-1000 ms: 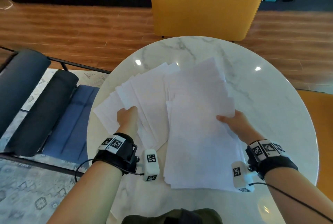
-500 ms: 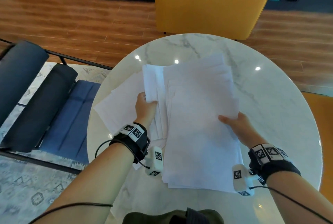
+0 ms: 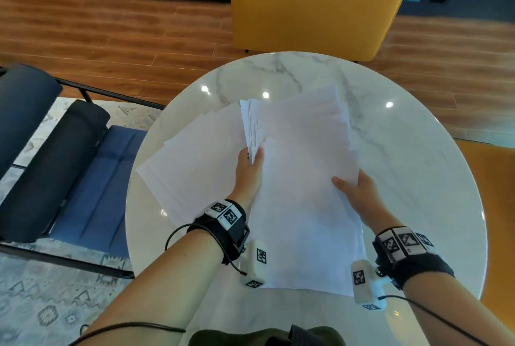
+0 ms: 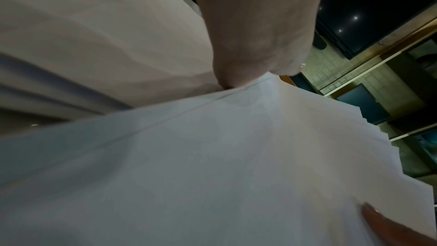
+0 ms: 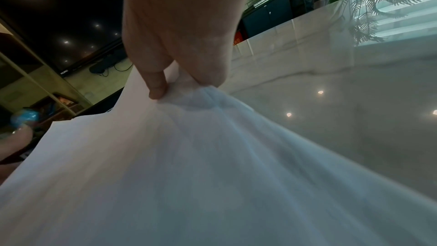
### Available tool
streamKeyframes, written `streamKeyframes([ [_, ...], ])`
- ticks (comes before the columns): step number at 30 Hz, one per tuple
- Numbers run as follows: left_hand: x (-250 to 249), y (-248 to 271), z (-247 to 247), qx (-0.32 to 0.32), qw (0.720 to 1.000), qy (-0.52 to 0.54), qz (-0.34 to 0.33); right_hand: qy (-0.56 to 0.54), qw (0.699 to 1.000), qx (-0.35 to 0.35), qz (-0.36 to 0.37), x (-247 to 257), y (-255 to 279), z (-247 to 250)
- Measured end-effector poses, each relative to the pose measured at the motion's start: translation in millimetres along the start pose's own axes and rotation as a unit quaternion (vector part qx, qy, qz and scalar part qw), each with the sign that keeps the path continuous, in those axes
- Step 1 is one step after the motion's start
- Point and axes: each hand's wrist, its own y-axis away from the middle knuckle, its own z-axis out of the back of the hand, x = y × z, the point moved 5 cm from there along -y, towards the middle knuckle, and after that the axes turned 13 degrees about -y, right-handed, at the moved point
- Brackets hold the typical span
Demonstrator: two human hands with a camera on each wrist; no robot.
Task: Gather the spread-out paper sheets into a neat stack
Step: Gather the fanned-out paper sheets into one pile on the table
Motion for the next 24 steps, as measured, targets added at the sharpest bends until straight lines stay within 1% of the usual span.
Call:
streamKeyframes([
  [3,-4,3,0,-0.010,0.999,-0.006,-0.037,0.002,1.000,-0.002,-0.005,-2,1,1],
  [7,-9,8,8,-0.028,0.998,0.020,-0.052,-0.013,1.000,0.006,0.003,-1,3,1],
  [10,-14,11,16,-0.027,0.997,0.038,-0.055,-0.049,0.998,0.024,0.011,4,6,-1],
  [12,-17,11,19,-0.019,0.996,0.074,-0.053,-0.074,0.997,0.031,0.011,6,5,-1],
  [14,-21,11,23,-0.012,0.994,0.096,-0.047,-0.128,0.991,0.042,-0.008,7,1,-1],
  [16,-22,10,28,-0.004,0.994,0.104,-0.042,-0.153,0.985,0.070,-0.025,10,0,-3],
  [19,-23,14,33,0.012,0.993,0.105,-0.045,-0.123,0.985,0.111,-0.046,12,2,-9],
  [22,-22,17,37,0.007,0.994,0.103,-0.045,-0.129,0.983,0.107,-0.077,9,4,-16],
  [24,-22,19,40,0.001,0.995,0.088,-0.044,-0.115,0.986,0.093,-0.076,9,5,-20],
])
